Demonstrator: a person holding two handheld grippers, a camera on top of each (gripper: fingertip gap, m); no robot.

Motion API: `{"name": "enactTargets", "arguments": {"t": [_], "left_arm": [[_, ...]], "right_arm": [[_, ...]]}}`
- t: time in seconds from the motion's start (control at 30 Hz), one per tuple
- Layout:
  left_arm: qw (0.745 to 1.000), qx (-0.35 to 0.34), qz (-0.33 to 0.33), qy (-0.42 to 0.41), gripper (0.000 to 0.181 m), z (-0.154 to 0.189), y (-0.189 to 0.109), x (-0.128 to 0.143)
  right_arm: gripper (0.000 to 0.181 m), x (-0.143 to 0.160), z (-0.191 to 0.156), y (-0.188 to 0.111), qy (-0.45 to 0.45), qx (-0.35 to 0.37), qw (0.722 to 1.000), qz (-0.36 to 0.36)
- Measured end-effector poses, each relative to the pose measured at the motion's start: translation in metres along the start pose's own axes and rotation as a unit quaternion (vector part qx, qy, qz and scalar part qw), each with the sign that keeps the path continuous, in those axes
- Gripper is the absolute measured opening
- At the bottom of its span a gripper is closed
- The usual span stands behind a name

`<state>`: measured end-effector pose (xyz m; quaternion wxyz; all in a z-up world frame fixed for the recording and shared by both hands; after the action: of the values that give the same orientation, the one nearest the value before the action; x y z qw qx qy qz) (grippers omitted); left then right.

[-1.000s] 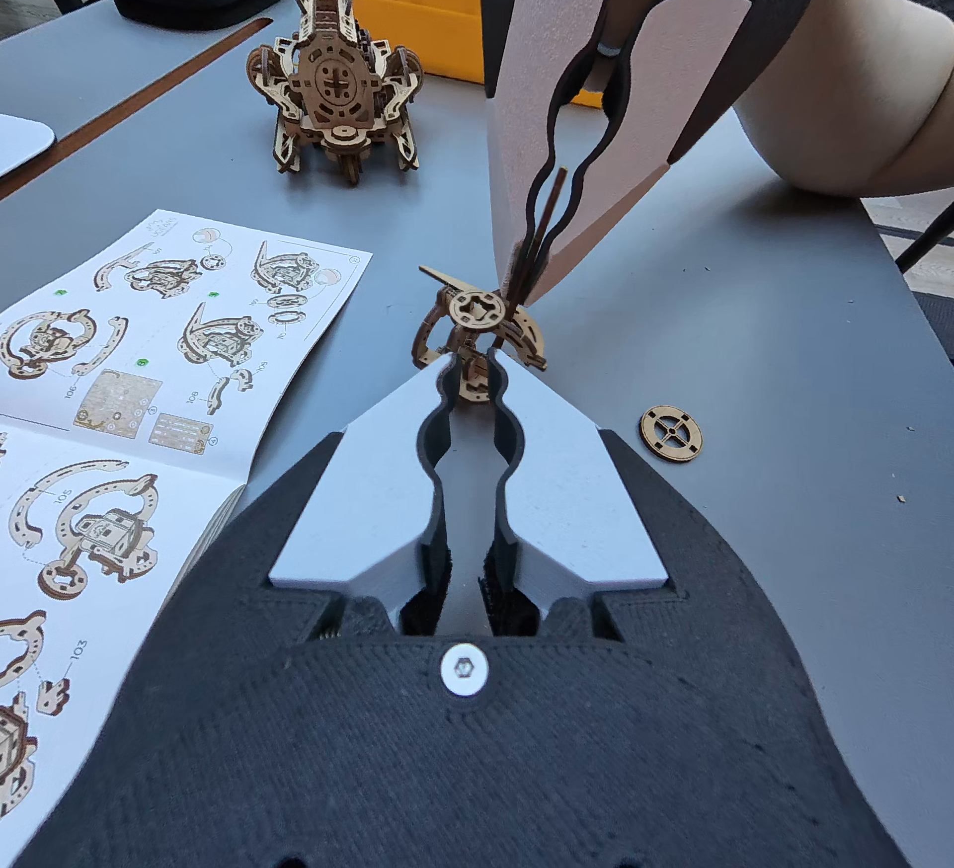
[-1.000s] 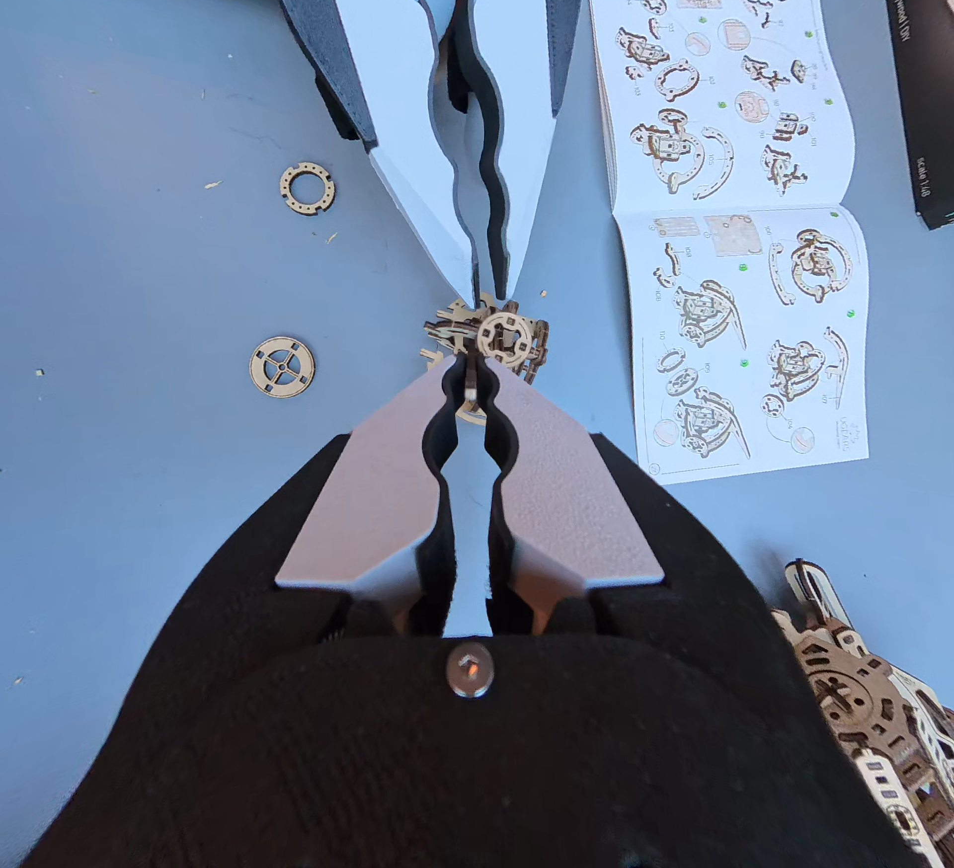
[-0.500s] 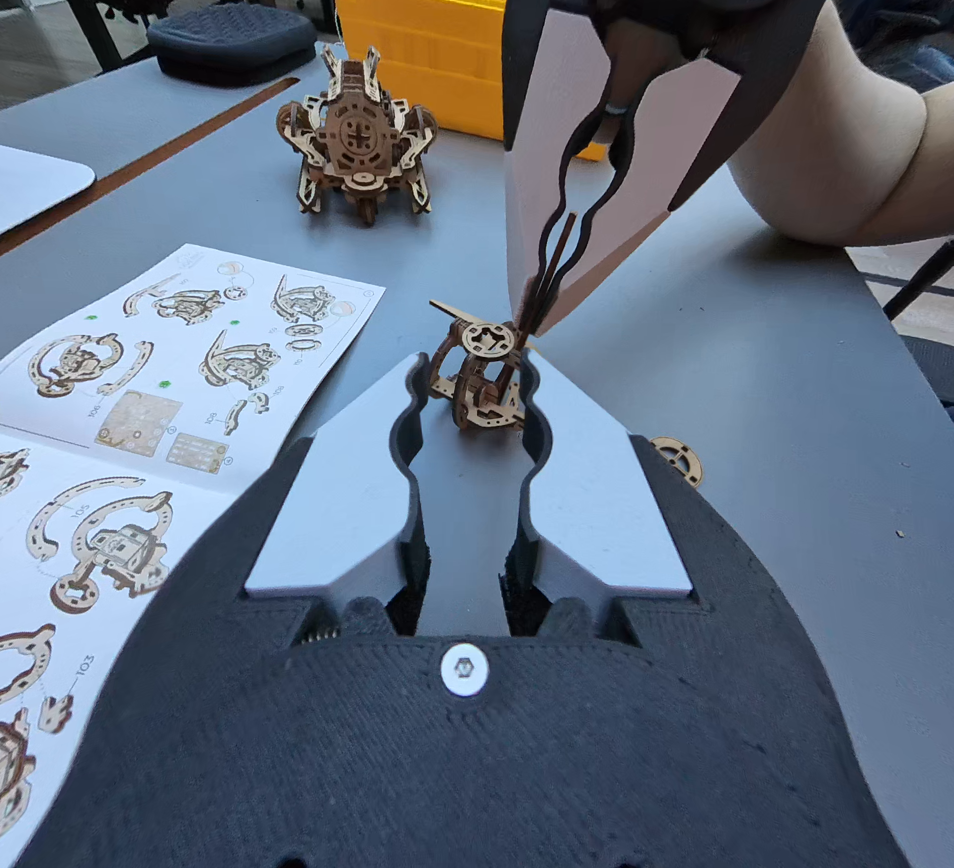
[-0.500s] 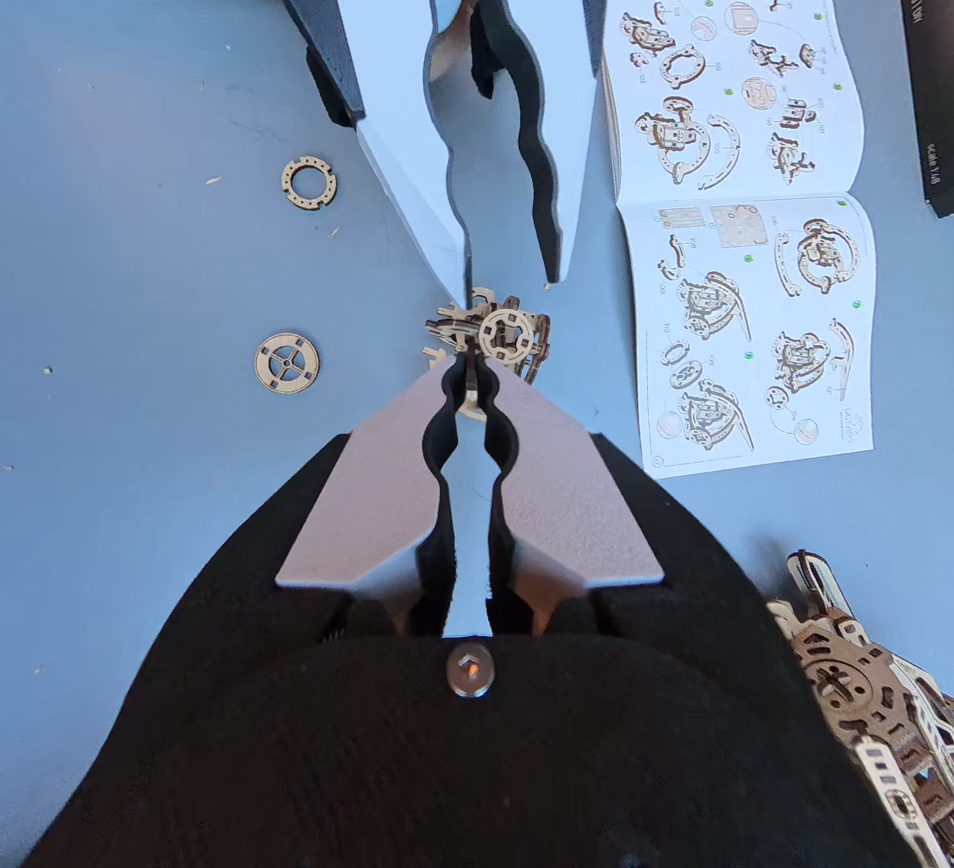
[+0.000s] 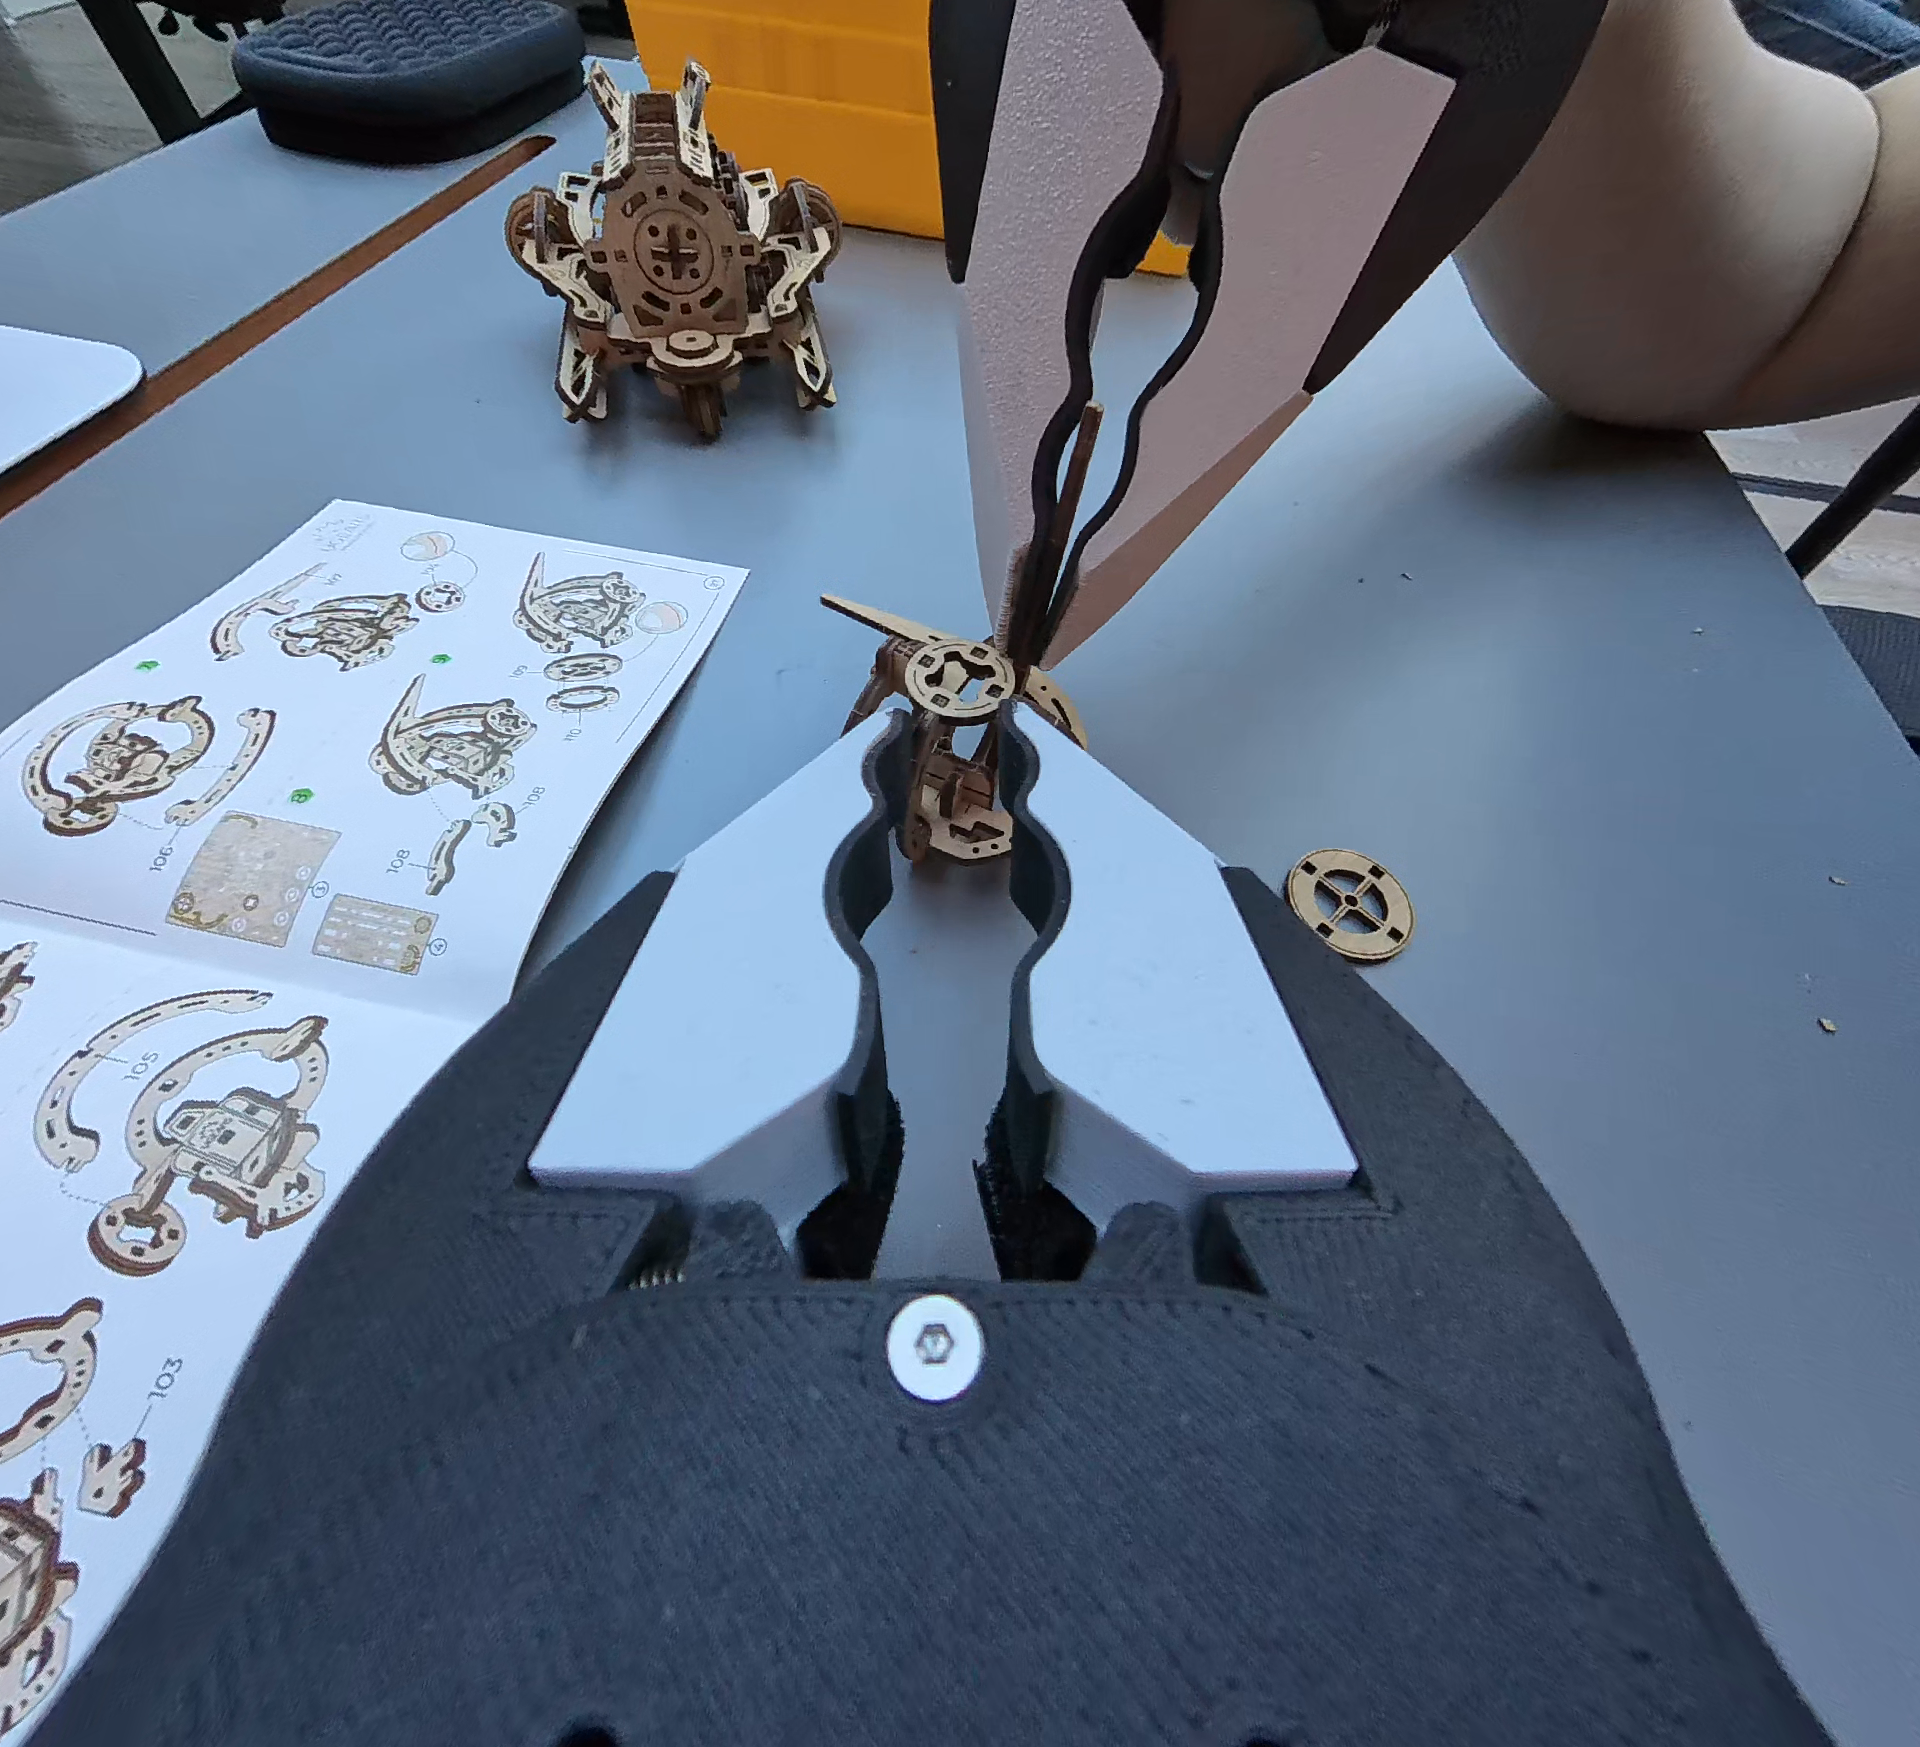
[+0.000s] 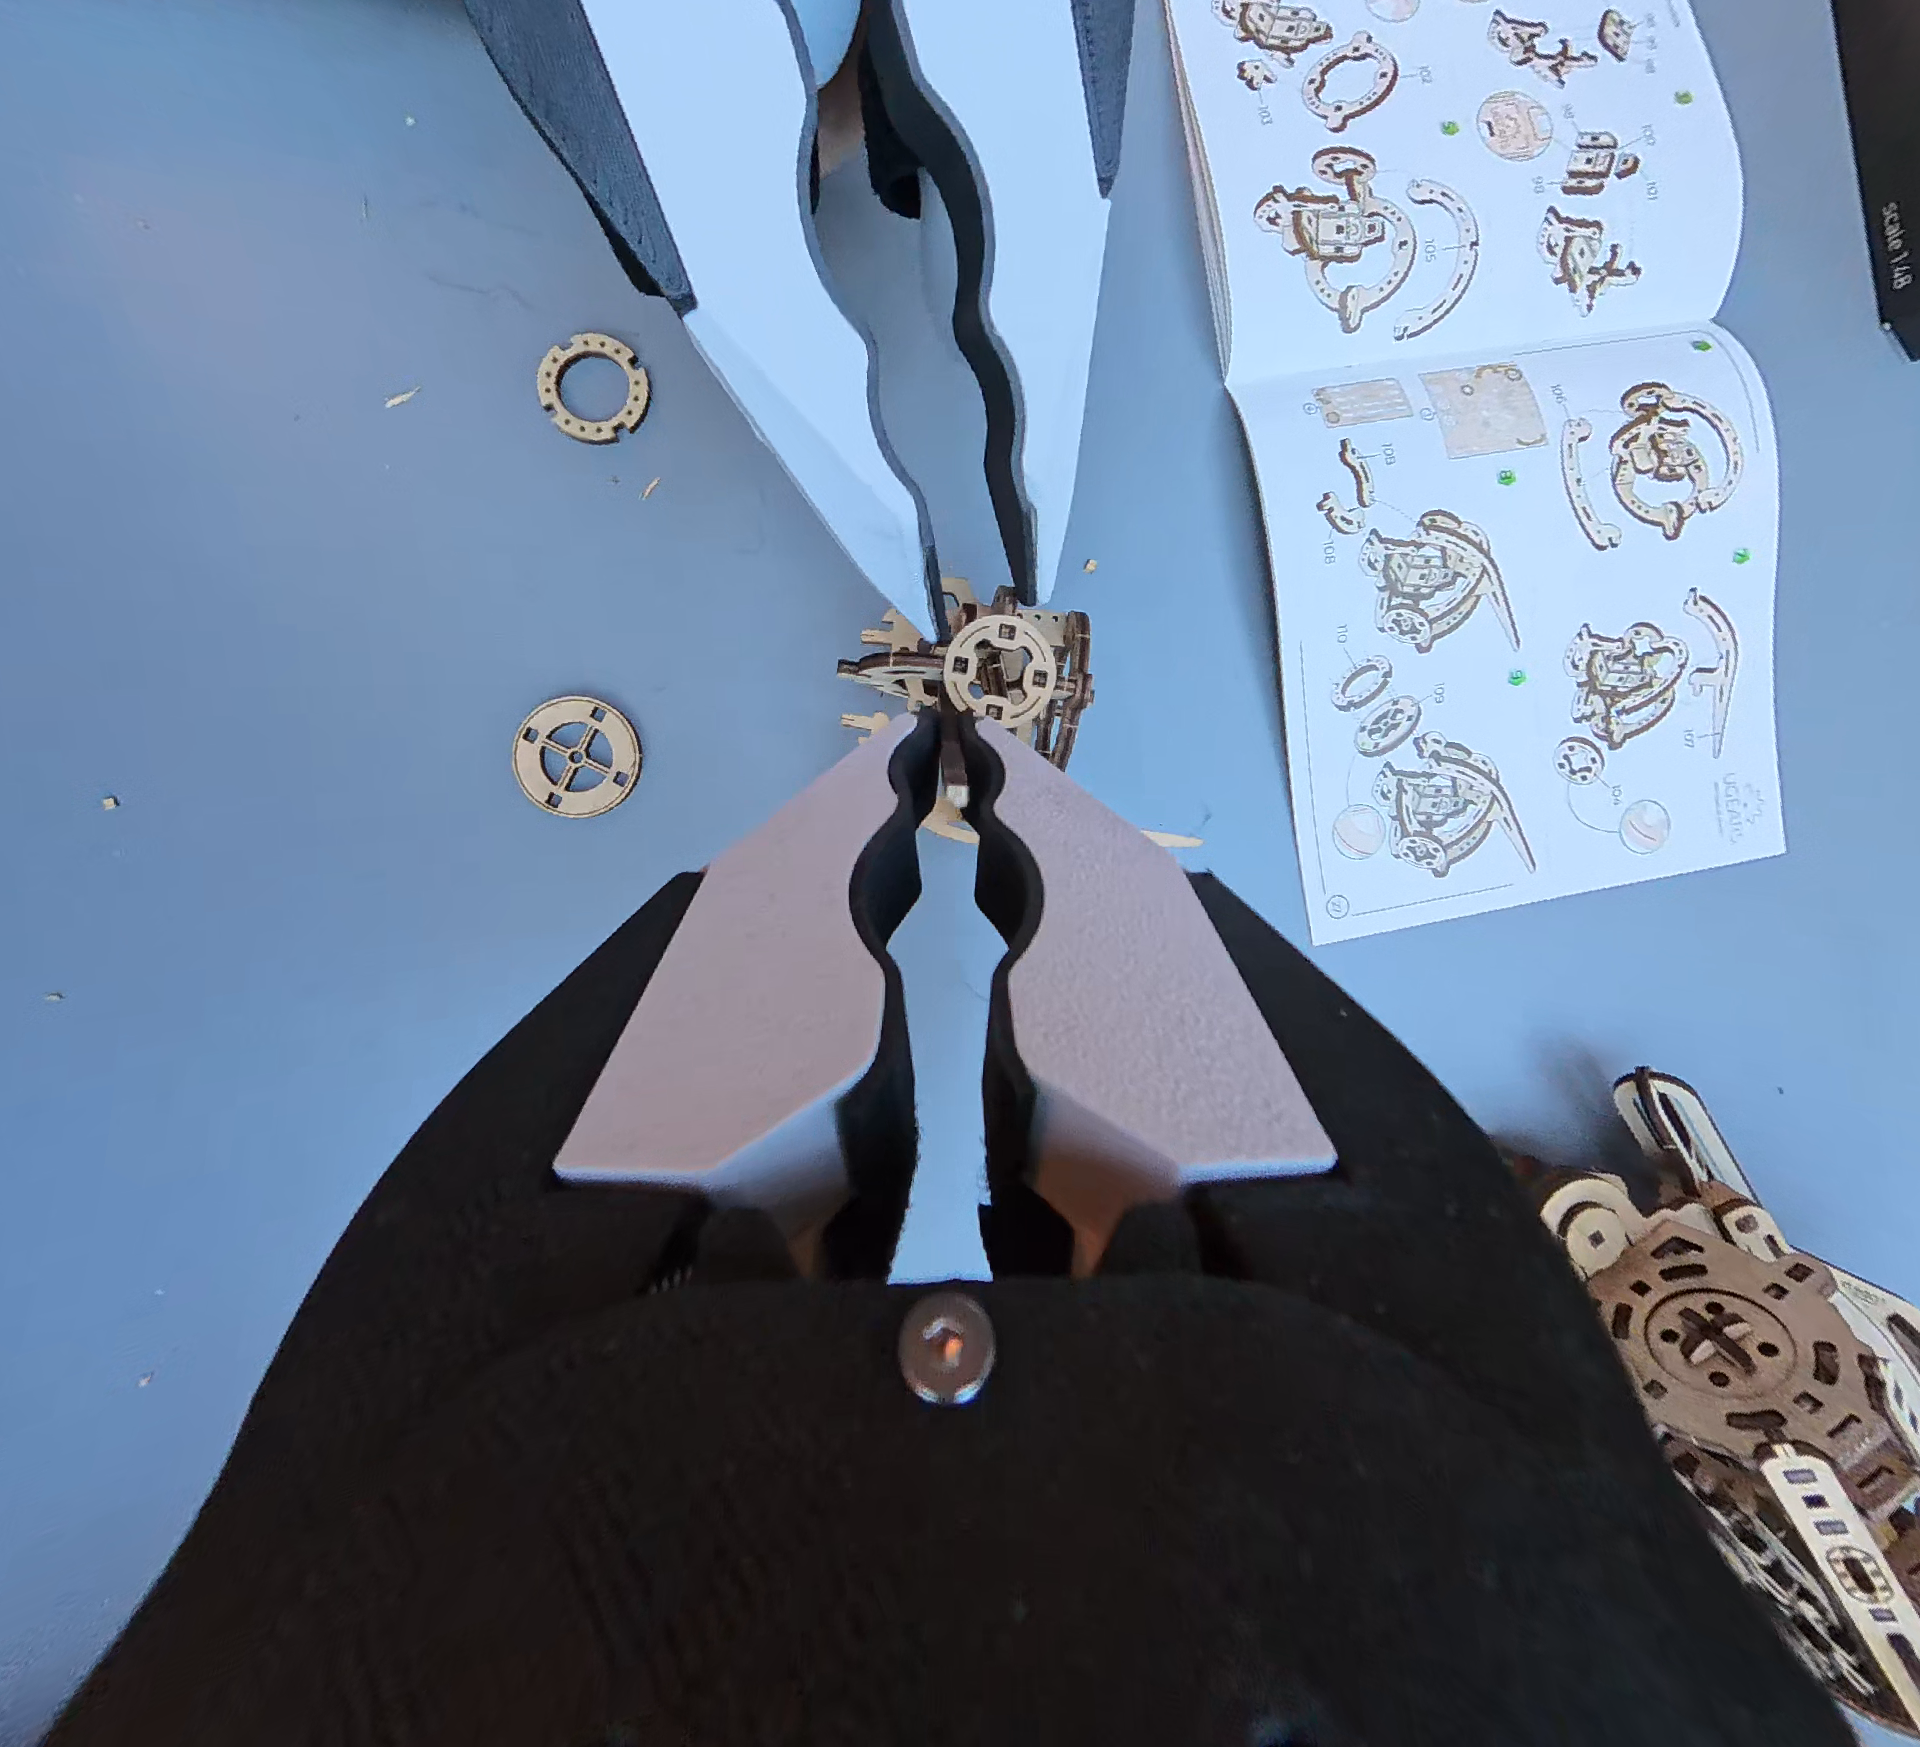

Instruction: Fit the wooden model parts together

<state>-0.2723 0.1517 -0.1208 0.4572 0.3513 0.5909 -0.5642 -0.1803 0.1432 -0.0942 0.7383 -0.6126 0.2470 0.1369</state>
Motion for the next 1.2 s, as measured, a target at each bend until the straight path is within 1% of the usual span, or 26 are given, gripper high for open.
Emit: {"name": "enactTargets", "arguments": {"t": [0.03,0.2,0.47,0.57,0.63,0.77,0.87,1.0,1.2], "left_arm": [[1.000,-0.001,-0.001,0.001,0.015,0.0001,0.0002,0.0002],[1.000,-0.002,-0.003,0.000,0.014,0.0000,0.0008,0.0005],[1.000,-0.006,-0.004,0.001,0.014,0.0001,0.0014,0.0005],[1.000,-0.007,-0.003,-0.001,0.014,-0.0001,0.0013,0.0004],[1.000,-0.007,-0.003,-0.002,0.014,-0.0003,0.0012,0.0004],[1.000,-0.005,-0.007,-0.002,0.013,0.0002,0.0016,0.0012],[1.000,-0.005,-0.013,-0.001,0.014,0.0004,0.0028,0.0019],[1.000,-0.007,-0.014,0.000,0.014,0.0004,0.0029,0.0021],[1.000,-0.008,-0.015,-0.001,0.014,0.0005,0.0026,0.0023]], "right_arm": [[0.001,-0.0004,-0.0001,0.0001,0.002,0.001,1.000,-0.004],[0.001,-0.0027,-0.0020,0.0006,-0.011,0.006,1.000,-0.021],[0.001,0.0007,-0.0016,0.0000,-0.012,0.002,1.000,-0.025],[0.001,0.0006,-0.0017,0.0000,-0.010,0.004,1.000,-0.024],[0.001,-0.0015,-0.0017,0.0008,-0.010,-0.001,1.000,-0.007],[0.001,-0.0023,-0.0013,-0.0024,-0.012,0.002,1.000,-0.010],[0.001,-0.0029,0.0004,-0.0037,-0.019,0.017,1.000,-0.012],[0.001,-0.0015,-0.0015,-0.0016,-0.015,0.003,1.000,-0.014],[0.001,-0.0022,-0.0017,-0.0054,-0.018,0.004,1.000,-0.009]]}}
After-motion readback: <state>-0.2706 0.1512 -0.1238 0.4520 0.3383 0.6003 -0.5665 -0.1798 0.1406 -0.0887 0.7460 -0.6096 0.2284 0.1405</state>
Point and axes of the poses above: each gripper's, where its closed fingertips meet, y out along the fingers, x out of its underside, z = x × y across the jaws, the point moved 6 cm from there along -y, back along the fingers, and after that the axes turned 2 degrees about x, right-handed, at the moved point
